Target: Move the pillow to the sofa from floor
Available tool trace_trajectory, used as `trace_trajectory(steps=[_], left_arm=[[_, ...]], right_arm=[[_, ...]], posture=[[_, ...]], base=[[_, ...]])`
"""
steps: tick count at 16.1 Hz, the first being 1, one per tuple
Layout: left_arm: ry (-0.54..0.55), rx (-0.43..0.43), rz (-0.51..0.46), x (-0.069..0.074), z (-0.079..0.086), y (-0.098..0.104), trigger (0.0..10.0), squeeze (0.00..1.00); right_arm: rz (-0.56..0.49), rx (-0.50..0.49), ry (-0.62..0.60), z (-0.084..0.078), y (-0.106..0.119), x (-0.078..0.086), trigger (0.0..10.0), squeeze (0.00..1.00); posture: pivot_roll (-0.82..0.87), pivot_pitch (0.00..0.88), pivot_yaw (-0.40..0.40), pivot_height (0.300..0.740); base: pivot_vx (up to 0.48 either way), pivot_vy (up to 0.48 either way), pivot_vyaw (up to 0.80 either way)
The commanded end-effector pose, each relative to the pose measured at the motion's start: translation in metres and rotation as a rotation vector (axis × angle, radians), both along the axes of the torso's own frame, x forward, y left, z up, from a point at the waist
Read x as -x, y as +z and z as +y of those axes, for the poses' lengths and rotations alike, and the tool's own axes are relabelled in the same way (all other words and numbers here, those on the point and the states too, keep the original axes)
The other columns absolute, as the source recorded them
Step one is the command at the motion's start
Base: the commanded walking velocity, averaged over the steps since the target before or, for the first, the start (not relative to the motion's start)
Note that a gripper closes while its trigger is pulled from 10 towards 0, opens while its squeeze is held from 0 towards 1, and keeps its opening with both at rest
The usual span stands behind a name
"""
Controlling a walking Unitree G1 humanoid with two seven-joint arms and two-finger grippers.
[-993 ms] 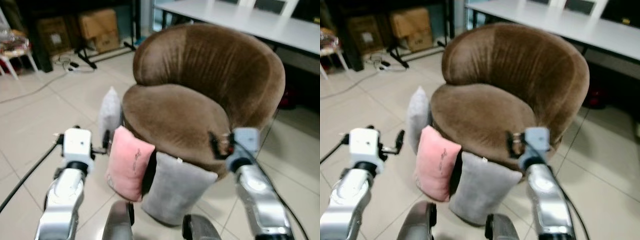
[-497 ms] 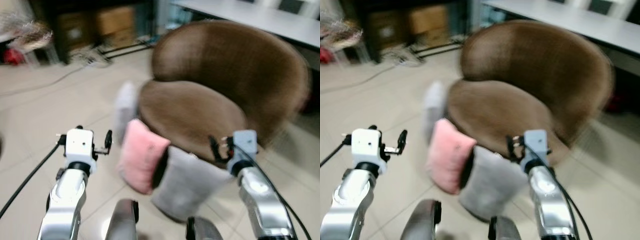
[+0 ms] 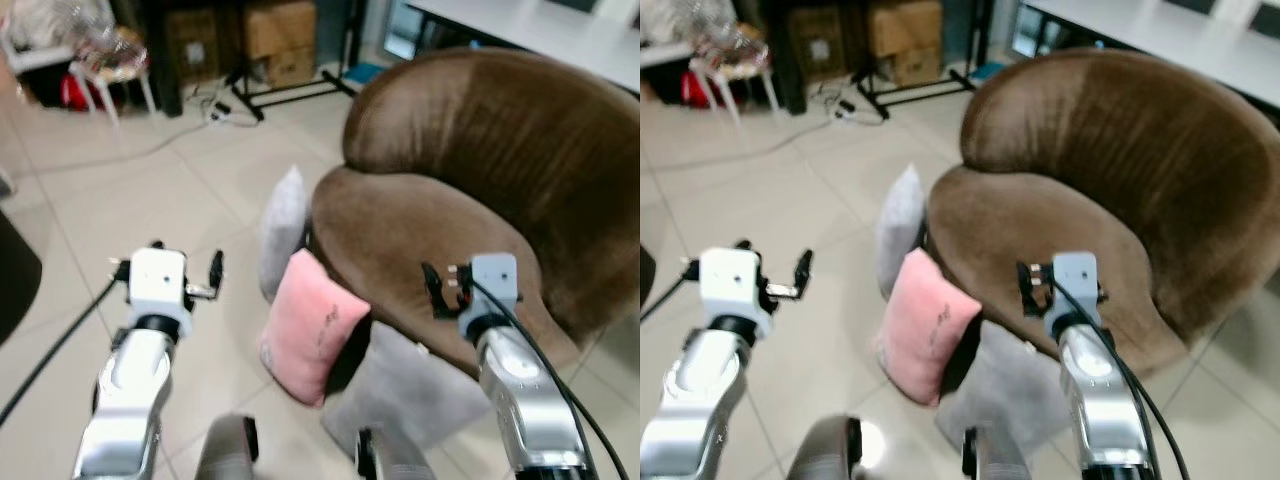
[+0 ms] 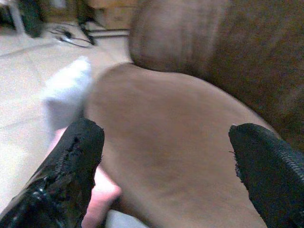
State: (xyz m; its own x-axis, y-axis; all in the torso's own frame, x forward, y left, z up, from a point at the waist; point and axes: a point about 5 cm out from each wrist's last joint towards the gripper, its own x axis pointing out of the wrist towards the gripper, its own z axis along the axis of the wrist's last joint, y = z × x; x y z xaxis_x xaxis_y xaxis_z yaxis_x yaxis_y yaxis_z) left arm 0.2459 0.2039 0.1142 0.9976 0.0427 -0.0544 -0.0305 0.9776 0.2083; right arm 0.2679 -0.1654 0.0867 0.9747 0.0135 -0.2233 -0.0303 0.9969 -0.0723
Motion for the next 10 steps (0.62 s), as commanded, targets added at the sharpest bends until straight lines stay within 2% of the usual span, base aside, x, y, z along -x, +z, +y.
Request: trace_trajectory(steps=[1,2,10], left_arm=[[0.003,-0.002,0.008,0.0002,-0.0017,-0.002,10.0,0.0],[0.003,-0.005,0.009,0.0001,-0.0015,-0.002,10.0,0.0],[-0.005,-0.027,0.009,-0.0036,-0.0009,-0.0011,10.0,0.0]], right_arm=[[0.017,0.001,-0.024,-0.0072,-0.0015,0.0009,10.0,0.0],[0.021,-0.001,-0.019,-0.0069,-0.0019,0.0009,10.0,0.0],[0.021,-0.051,-0.03,-0.0055,-0.0017,-0.0003,10.0,0.0]], posture=[[-0.06,0.0,-0.069,0.64],[-0.06,0.0,-0.068,0.64],[-0.06,0.0,-0.06,0.561]], base=[[0.0,0.0,0.0],[0.0,0.0,0.0],[0.0,0.0,0.0]])
